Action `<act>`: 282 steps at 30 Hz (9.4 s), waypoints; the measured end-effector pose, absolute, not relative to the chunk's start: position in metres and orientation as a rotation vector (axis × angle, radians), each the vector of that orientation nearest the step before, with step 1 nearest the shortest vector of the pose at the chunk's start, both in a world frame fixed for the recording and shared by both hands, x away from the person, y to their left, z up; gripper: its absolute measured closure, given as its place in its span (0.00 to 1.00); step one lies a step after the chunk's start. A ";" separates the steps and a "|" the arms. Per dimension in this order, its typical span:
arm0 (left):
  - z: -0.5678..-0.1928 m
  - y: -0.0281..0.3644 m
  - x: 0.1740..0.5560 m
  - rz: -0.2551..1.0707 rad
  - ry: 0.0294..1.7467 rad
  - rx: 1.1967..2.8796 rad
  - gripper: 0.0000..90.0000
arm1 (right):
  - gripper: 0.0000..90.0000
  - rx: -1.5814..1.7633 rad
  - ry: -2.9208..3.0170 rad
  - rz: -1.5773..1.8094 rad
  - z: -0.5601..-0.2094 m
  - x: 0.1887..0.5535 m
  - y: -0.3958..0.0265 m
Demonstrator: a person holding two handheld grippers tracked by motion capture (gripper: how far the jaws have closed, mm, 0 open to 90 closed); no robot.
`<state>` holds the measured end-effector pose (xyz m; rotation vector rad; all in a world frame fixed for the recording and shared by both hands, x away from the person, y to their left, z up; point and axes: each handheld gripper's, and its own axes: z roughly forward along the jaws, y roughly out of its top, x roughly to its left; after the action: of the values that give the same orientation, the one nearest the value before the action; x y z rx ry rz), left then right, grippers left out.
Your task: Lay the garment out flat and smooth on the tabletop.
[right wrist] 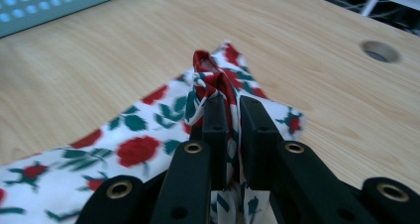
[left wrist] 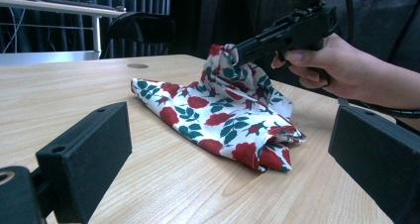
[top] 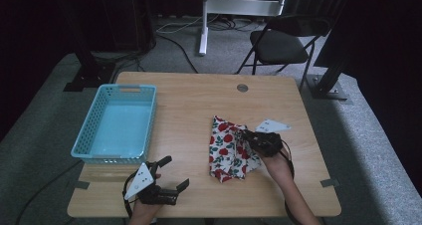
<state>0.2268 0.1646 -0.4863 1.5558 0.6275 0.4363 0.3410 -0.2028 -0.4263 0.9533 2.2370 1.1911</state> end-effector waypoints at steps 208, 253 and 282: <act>-0.442 0.123 0.362 0.210 1.200 1.852 0.94 | 0.20 1.277 1.917 1.157 -0.484 0.269 -0.321; -0.451 0.062 0.272 0.218 0.793 2.109 0.38 | 0.27 0.888 2.255 1.284 -0.442 0.312 -0.225; -0.476 0.065 0.310 0.094 0.818 2.231 0.94 | 0.78 0.783 2.513 1.007 -0.470 0.350 -0.184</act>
<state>0.3101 0.0647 -0.4758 2.2312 0.8176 0.0938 0.3501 -0.1835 -0.4703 0.7826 2.5131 1.0065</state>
